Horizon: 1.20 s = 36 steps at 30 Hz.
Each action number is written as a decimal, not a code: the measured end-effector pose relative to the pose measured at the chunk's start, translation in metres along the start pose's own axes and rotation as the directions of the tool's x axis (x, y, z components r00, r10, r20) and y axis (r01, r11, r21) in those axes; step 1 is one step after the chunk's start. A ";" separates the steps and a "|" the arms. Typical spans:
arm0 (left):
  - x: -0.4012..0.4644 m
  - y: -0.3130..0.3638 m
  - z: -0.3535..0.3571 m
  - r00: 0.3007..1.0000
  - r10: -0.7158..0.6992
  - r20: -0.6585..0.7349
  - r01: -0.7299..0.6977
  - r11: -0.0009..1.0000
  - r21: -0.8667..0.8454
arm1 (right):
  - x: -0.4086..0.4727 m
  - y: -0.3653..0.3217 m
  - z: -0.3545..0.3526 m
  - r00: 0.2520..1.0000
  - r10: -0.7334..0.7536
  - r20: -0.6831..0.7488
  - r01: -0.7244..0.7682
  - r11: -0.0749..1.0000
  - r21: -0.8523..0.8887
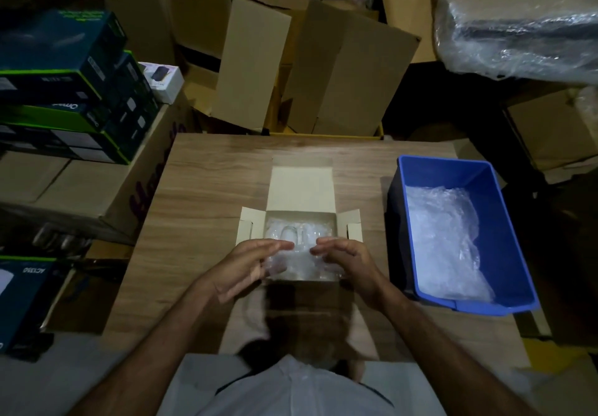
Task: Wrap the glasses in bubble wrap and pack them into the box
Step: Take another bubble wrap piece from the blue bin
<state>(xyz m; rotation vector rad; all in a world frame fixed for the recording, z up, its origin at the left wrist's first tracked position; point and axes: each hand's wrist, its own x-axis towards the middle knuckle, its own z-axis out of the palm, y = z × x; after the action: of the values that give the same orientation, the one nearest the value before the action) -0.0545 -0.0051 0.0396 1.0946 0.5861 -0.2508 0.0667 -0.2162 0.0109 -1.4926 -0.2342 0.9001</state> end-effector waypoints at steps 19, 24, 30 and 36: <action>0.093 0.008 -0.018 0.785 0.620 0.007 -0.120 0.141 0.983 | 0.077 0.015 -0.002 0.945 -0.310 -0.106 0.190 0.781 -0.595; 0.118 0.005 -0.030 0.785 0.602 0.144 -0.120 -0.080 0.990 | 0.097 0.022 -0.005 0.907 -0.412 -0.089 0.192 0.593 -0.782; 0.128 -0.010 -0.028 0.898 0.428 0.098 0.036 -0.295 0.955 | 0.105 0.027 -0.002 0.909 -0.409 0.083 0.150 0.134 -0.980; 0.102 -0.010 -0.009 0.930 0.361 0.066 0.016 -0.218 0.976 | 0.097 0.022 0.009 0.921 -0.377 0.102 0.137 0.069 -0.988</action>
<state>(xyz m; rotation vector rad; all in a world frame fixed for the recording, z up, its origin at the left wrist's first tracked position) 0.0213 0.0074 -0.0282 2.9393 0.3128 -0.3156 0.1172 -0.1514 -0.0455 -2.6794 -1.1518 0.1348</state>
